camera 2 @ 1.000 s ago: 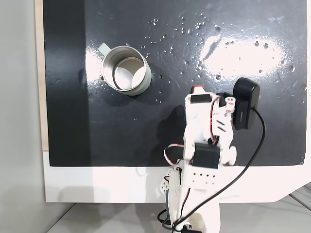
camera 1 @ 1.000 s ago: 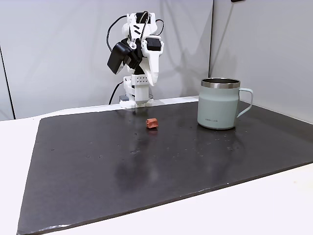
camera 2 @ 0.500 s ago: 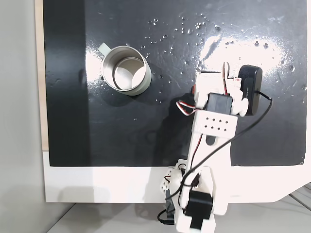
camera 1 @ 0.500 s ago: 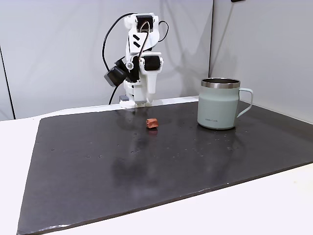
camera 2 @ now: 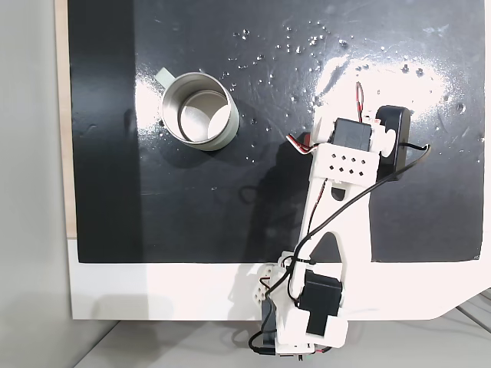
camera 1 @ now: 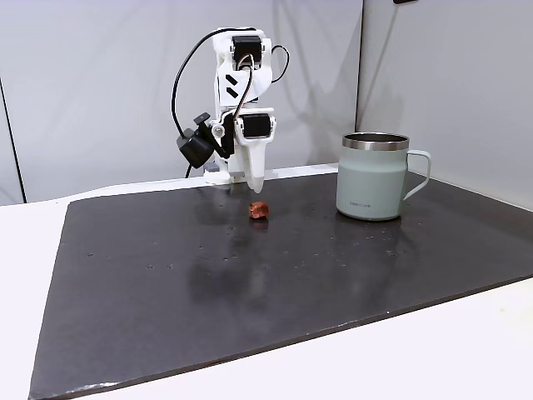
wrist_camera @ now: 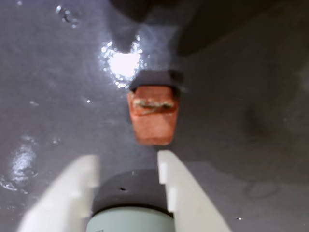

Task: Grasp a cube and put it in the cup.

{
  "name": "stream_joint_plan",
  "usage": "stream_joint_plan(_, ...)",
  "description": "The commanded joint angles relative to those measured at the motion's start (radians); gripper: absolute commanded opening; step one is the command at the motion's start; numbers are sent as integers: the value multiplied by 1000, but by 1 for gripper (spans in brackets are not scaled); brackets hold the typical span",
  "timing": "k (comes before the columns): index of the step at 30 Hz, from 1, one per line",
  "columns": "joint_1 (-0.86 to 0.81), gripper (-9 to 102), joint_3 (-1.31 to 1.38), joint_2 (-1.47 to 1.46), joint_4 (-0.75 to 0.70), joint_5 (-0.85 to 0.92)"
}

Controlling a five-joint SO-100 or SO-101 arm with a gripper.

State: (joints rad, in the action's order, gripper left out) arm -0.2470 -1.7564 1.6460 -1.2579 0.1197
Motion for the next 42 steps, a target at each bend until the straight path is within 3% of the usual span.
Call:
stream_joint_plan(1,-15,27,49,0,-8,-6)
stream_joint_plan(34,34,27,-86,-137,71,35)
stream_joint_plan(42,21,14,-87,-143,75,35)
